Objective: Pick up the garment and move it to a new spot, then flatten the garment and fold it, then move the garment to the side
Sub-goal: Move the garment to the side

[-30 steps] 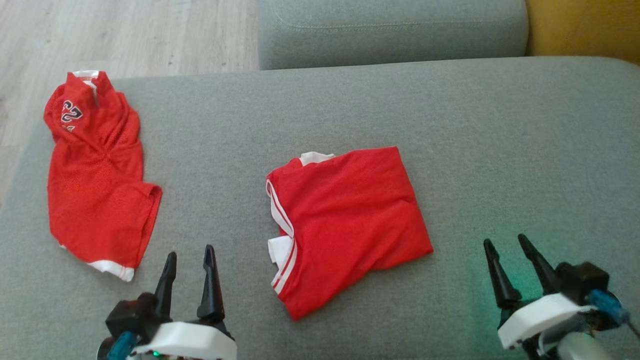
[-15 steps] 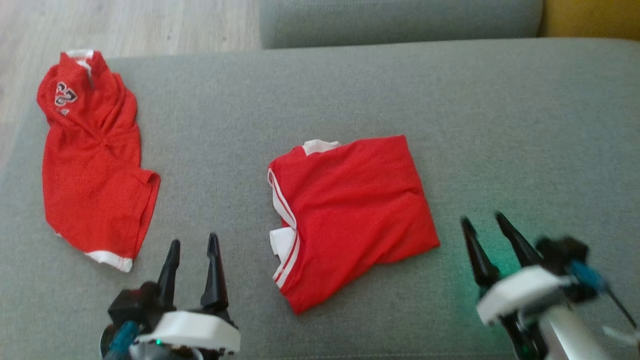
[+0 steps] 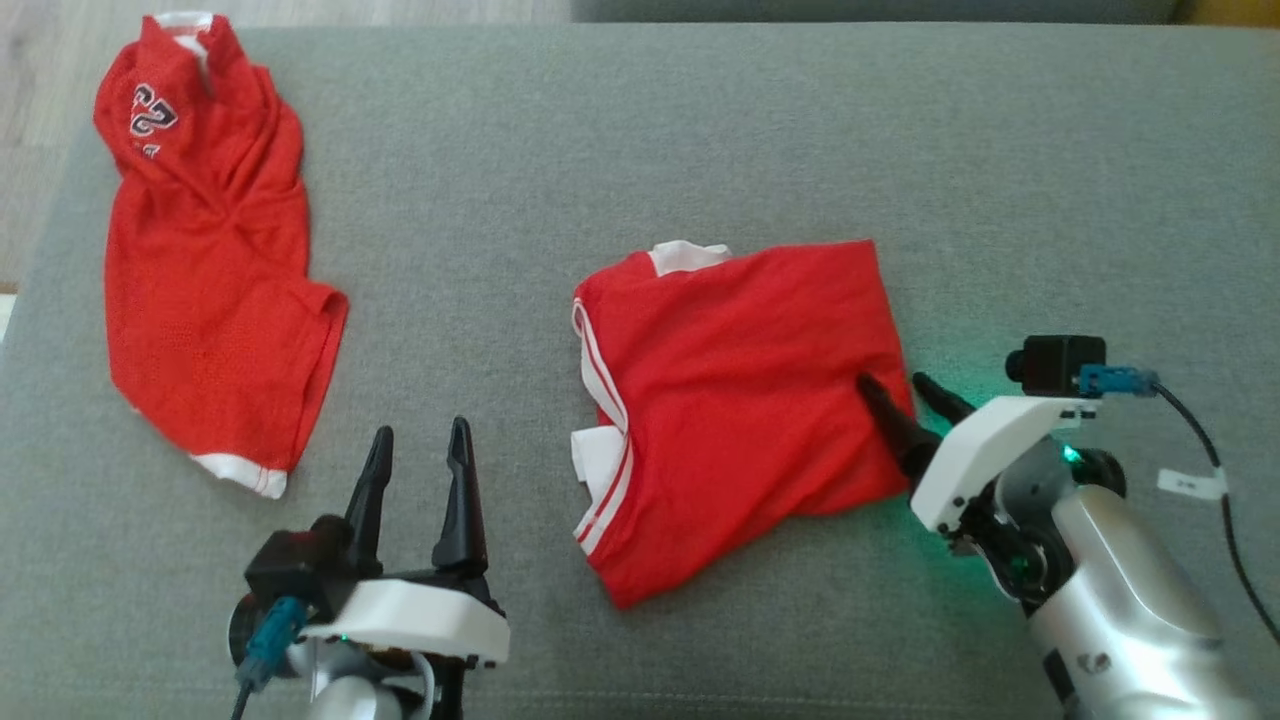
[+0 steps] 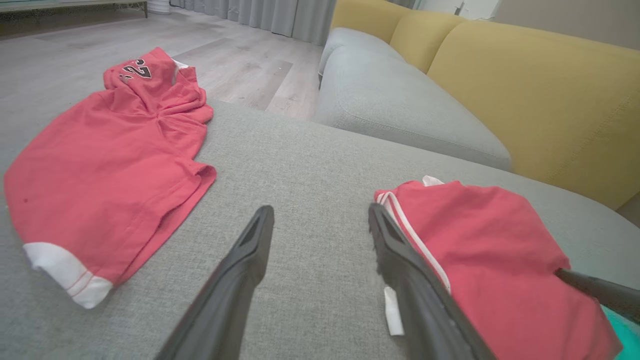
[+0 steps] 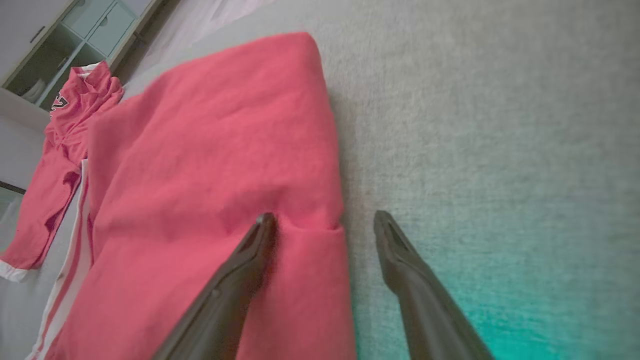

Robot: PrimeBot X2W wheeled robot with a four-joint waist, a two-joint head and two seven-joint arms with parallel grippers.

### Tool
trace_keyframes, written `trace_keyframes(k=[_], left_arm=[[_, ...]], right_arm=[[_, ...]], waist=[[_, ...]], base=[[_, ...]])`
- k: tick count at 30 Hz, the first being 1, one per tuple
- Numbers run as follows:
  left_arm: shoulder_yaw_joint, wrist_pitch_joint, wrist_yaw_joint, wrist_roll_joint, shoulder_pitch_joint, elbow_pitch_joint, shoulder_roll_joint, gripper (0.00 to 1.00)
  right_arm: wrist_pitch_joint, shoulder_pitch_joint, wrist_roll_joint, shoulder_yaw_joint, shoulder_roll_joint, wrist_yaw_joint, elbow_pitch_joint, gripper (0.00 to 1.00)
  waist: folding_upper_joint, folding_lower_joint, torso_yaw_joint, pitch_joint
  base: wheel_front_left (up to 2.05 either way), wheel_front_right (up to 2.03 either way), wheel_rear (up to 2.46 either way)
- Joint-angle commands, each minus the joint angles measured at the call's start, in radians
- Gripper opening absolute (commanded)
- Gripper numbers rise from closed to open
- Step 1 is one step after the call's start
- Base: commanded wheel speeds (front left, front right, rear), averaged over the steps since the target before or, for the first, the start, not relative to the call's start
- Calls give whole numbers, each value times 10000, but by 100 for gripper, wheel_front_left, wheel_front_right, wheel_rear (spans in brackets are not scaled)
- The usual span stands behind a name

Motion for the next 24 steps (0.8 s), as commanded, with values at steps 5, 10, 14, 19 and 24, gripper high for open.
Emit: trace_keyframes(k=[5, 10, 14, 19, 24], left_arm=[[213, -78, 101, -84, -542, -346, -30, 100], [272, -78, 126, -38, -713, -422, -30, 100], [318, -78, 83, 127, -814, -472, -30, 100], [369, -78, -47, 449, -965, -523, -30, 100], [399, -78, -201, 769, -1155, -540, -30, 100]], right_arm=[[443, -780, 739, 304, 258, -7, -45, 0], [222, -1368, 1111, 120, -9, -7, -12, 0], [-48, -1942, 979, -393, -682, -7, 262, 0], [-206, -2624, 543, -1146, -1794, -7, 905, 0], [-516, -3163, 10, -1707, -2814, -7, 1577, 0]], waist=[[0, 0, 20, 250], [0, 0, -414, 523], [0, 0, -970, 814], [0, 0, -1632, 1285], [0, 0, -1986, 1732]], base=[[0, 0, 0], [0, 0, 0], [0, 0, 0], [0, 0, 0], [0, 0, 0]])
